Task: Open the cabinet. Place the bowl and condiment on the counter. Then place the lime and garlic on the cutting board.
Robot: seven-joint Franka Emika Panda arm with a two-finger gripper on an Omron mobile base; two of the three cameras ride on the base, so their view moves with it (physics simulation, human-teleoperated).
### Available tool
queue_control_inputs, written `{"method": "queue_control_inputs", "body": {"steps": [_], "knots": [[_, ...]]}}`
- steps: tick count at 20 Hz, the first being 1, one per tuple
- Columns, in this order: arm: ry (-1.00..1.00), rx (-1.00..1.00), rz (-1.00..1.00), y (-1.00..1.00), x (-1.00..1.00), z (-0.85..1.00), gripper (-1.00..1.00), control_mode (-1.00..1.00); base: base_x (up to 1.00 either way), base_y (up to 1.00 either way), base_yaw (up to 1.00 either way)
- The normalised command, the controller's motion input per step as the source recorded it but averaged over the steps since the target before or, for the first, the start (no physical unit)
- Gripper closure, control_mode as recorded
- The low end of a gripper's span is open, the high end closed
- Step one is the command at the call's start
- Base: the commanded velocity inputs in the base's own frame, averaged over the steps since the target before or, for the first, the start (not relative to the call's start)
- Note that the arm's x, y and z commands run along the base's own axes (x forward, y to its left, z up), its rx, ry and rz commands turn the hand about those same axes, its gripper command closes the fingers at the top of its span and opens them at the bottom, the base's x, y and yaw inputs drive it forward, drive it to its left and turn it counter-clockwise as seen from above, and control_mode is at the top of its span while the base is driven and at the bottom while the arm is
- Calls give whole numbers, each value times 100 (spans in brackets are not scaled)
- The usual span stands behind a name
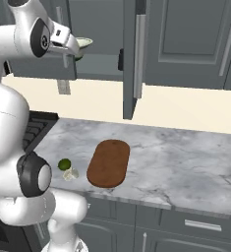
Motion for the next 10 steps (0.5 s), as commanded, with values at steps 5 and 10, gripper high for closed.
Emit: {"method": "queue_control_inputs", "body": {"steps": [5, 10], "knots": [[-9, 0, 7, 7, 49, -8, -100, -100, 0, 0, 0], [-7, 0, 3, 0, 35, -2, -100, -100, 0, 0, 0]]}}
